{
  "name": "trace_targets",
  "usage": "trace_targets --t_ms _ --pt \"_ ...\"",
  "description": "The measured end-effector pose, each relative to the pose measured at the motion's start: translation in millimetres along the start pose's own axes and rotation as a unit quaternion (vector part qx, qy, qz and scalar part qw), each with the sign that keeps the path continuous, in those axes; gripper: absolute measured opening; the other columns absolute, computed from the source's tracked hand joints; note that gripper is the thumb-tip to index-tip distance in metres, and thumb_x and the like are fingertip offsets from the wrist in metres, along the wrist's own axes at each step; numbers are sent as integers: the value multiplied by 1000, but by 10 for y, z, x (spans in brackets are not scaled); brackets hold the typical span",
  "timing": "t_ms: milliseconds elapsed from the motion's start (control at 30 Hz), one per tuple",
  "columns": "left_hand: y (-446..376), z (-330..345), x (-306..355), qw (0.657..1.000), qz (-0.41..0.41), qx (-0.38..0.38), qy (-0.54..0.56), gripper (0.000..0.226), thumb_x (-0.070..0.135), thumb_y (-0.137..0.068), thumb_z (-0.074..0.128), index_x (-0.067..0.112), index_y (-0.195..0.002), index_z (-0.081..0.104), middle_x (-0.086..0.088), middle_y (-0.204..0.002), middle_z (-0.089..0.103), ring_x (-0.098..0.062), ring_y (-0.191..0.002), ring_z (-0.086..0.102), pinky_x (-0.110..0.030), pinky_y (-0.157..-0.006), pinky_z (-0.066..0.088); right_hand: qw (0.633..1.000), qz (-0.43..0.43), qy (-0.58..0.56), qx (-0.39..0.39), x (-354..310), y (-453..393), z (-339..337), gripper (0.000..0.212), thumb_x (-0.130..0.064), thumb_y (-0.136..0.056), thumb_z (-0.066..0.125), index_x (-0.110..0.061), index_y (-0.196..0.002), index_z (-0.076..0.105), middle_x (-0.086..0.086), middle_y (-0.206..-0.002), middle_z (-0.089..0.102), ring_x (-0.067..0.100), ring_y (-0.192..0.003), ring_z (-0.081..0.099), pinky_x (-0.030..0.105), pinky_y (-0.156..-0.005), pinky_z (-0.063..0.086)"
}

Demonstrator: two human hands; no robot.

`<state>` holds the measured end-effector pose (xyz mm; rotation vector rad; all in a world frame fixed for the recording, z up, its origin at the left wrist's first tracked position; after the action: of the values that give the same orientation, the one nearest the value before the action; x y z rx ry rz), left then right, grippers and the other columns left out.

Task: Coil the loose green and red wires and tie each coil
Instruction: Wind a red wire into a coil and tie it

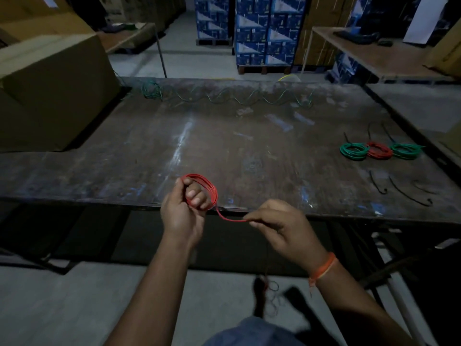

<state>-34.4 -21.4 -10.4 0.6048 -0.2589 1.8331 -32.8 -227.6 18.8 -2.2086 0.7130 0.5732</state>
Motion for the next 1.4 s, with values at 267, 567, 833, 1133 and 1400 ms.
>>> trace_targets --t_ms 267,567,833,1133,1400 --pt "218 151 -130 942 80 -26 -326 33 23 -109 36 12 -81 49 4 -52 49 -8 -45 43 -20 -42 34 988 -143 49 -17 -492 -554 53 16 -10 -93 70 -5 -107 74 10 -86 62 25 -79 58 31 -74 45" --pt "256 159 -122 933 -4 -96 -346 47 53 -97 47 11 -75 57 4 -51 32 -8 -43 25 -18 -44 21 999 -39 -27 18 -326 -786 -65 14 -12 -91 74 -9 -105 74 1 -98 65 10 -91 63 22 -78 52" --pt "394 188 -211 962 -120 -200 -144 37 37 -103 36 14 -80 53 8 -50 13 -7 -38 9 -18 -39 12 986 133 -94 -46 15 -475 370 36 -42 -105 47 -20 -83 64 -3 -70 64 7 -68 60 35 -67 47" --pt "415 226 -183 948 -131 -187 -222 27 34 -97 48 13 -81 49 8 -51 29 -4 -39 22 -18 -39 20 988 141 -61 3 14 -400 389 41 -38 -107 39 -19 -74 55 -4 -59 56 8 -54 53 27 -56 41" --pt "496 171 -309 963 -165 -158 -140 34 33 -105 36 15 -79 48 10 -50 25 -6 -42 10 -19 -41 11 976 184 -117 6 70 -251 485 45 -39 -107 40 -7 -83 61 -3 -60 55 8 -55 50 29 -55 40"
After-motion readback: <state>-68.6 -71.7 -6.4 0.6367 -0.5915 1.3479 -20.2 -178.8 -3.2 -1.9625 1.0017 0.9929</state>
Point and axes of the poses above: each hand's wrist, its own y-axis away from the middle knuckle, its own z-axis out of the palm, x = y × z, the point moved 6 cm from there along -y, towards the middle knuckle
